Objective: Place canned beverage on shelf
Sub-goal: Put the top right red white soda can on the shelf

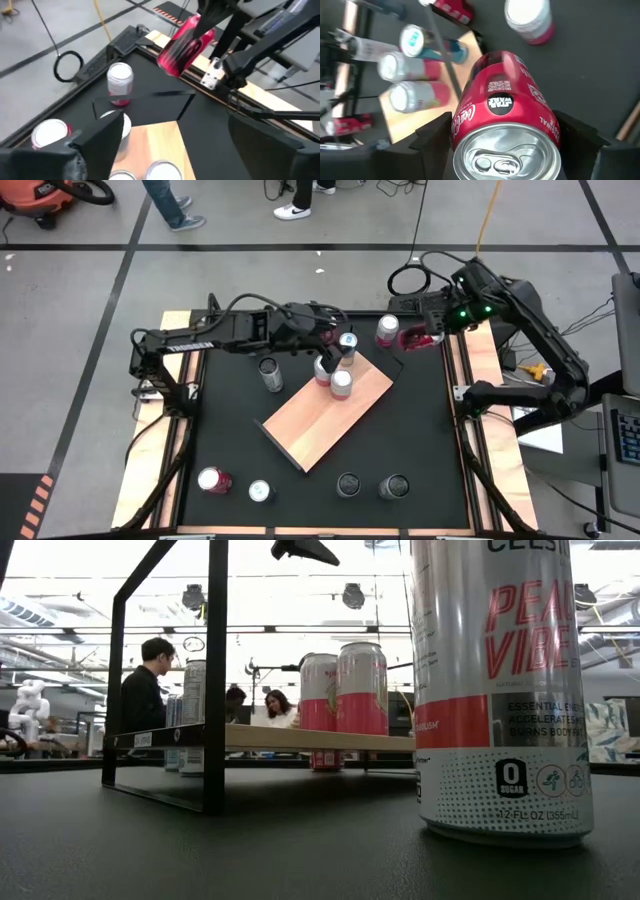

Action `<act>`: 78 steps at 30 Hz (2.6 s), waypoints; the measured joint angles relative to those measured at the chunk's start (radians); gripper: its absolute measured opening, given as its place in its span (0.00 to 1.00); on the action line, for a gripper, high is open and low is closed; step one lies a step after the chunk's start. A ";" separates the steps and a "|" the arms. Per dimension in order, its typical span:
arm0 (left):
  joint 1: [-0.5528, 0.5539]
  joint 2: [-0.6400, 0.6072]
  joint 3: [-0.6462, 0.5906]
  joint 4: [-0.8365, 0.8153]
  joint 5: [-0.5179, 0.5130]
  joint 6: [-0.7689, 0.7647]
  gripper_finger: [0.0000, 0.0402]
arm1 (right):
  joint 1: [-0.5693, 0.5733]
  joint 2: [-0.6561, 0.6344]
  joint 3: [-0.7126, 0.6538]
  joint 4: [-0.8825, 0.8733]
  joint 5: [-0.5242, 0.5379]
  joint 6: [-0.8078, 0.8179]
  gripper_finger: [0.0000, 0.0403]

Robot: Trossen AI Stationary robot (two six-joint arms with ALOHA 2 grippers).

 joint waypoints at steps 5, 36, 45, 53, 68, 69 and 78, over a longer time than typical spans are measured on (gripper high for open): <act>-0.017 0.012 0.001 0.095 -0.004 0.094 0.99 | 0.008 -0.039 0.000 0.062 -0.073 0.064 0.66; -0.030 0.072 0.000 0.268 -0.173 0.511 1.00 | 0.120 -0.064 0.152 0.377 -0.190 0.349 0.66; -0.058 0.072 0.000 0.320 -0.234 0.561 1.00 | 0.204 -0.037 0.152 0.399 -0.137 0.380 0.66; -0.063 0.072 0.000 0.317 -0.302 0.613 1.00 | 0.269 0.007 0.152 0.470 -0.134 0.402 0.66; -0.068 0.079 0.001 0.307 -0.267 0.614 1.00 | 0.382 0.082 0.152 0.547 -0.141 0.432 0.66; -0.067 0.081 0.001 0.291 -0.265 0.614 1.00 | 0.387 0.086 0.152 0.552 -0.141 0.436 0.66; -0.067 0.096 0.001 0.248 -0.239 0.614 1.00 | 0.429 0.112 0.152 0.579 -0.143 0.451 0.66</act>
